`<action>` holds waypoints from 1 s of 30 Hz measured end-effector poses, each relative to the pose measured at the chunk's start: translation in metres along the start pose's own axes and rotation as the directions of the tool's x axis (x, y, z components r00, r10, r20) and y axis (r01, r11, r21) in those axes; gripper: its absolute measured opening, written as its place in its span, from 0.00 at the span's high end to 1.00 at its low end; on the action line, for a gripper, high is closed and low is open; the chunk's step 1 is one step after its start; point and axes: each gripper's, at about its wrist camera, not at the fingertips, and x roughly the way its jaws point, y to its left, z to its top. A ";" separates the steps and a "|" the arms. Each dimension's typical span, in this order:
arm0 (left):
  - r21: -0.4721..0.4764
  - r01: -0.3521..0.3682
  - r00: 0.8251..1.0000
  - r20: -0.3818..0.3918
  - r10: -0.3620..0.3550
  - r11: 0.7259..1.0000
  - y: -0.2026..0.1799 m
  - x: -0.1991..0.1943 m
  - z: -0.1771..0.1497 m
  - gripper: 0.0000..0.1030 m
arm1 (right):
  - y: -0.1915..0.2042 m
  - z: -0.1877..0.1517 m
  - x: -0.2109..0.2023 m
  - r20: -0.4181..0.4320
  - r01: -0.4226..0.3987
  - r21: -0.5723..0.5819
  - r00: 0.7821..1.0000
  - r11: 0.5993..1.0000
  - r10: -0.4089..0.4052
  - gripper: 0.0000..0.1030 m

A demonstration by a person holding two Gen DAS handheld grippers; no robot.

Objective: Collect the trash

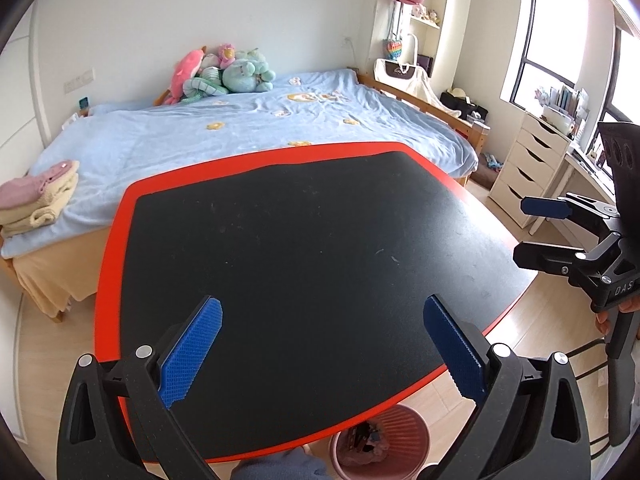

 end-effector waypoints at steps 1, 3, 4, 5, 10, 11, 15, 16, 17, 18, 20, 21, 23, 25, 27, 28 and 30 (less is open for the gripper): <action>0.000 -0.002 1.000 0.001 0.002 1.000 0.000 0.000 0.000 0.06 | 0.001 0.000 0.000 -0.001 0.000 -0.001 1.000 1.000 0.000 0.03; -0.001 -0.002 1.000 0.002 0.002 1.000 0.001 0.000 0.001 0.06 | 0.001 -0.001 0.000 -0.002 0.002 -0.002 1.000 1.000 -0.002 0.03; 0.000 -0.002 1.000 0.003 0.002 1.000 0.001 0.000 0.001 0.06 | 0.001 -0.001 0.000 -0.002 0.001 -0.001 1.000 1.000 -0.001 0.03; 0.001 -0.002 1.000 0.004 0.002 1.000 0.000 0.000 0.001 0.06 | 0.001 -0.001 0.000 -0.002 0.001 0.000 1.000 1.000 -0.001 0.03; 0.002 -0.002 1.000 0.005 0.002 1.000 0.000 -0.001 0.002 0.06 | 0.000 0.000 0.001 -0.004 0.004 -0.002 1.000 1.000 -0.004 0.03; 0.002 -0.001 1.000 0.005 0.001 1.000 -0.001 -0.001 0.003 0.06 | 0.000 0.000 0.001 -0.004 0.005 -0.003 1.000 1.000 -0.005 0.03; 0.002 -0.001 1.000 0.005 0.001 1.000 -0.002 -0.002 0.002 0.06 | -0.001 0.000 0.001 -0.003 0.005 -0.002 1.000 1.000 -0.005 0.03; 0.003 -0.001 1.000 0.005 0.001 1.000 -0.002 -0.002 0.002 0.06 | -0.001 0.000 0.001 -0.003 0.005 -0.002 1.000 1.000 -0.005 0.03; 0.002 0.000 1.000 0.005 0.000 1.000 -0.002 -0.002 0.002 0.06 | -0.001 -0.001 0.001 -0.004 0.005 -0.003 1.000 1.000 -0.005 0.03; 0.001 0.000 1.000 0.005 0.000 1.000 -0.002 -0.002 0.002 0.06 | -0.001 -0.001 0.001 -0.005 0.005 -0.004 1.000 1.000 -0.006 0.03; 0.002 -0.002 1.000 0.005 0.002 1.000 -0.002 -0.002 0.002 0.06 | -0.001 0.000 0.001 -0.004 0.005 -0.003 1.000 1.000 -0.005 0.03; 0.002 -0.001 1.000 0.005 0.001 1.000 -0.002 -0.002 0.002 0.06 | -0.001 -0.001 0.001 -0.005 0.005 -0.004 1.000 1.000 -0.005 0.03; 0.002 0.000 1.000 0.004 0.000 1.000 -0.002 -0.001 0.002 0.06 | -0.001 -0.001 0.001 -0.005 0.005 -0.003 1.000 1.000 -0.005 0.03; 0.004 -0.002 1.000 0.004 0.002 1.000 -0.002 -0.001 0.003 0.06 | -0.001 -0.001 0.001 -0.005 0.004 -0.003 1.000 1.000 -0.004 0.03; 0.001 0.000 1.000 0.005 0.000 1.000 -0.003 -0.002 0.002 0.06 | -0.002 -0.001 0.002 -0.007 0.006 -0.004 1.000 1.000 -0.006 0.03; 0.002 -0.001 1.000 0.005 0.001 1.000 -0.003 -0.002 0.002 0.06 | -0.002 -0.001 0.001 -0.007 0.006 -0.004 1.000 1.000 -0.006 0.03; 0.002 0.000 1.000 0.005 0.000 1.000 -0.003 -0.002 0.002 0.06 | -0.002 -0.002 0.001 -0.008 0.006 -0.004 1.000 1.000 -0.006 0.03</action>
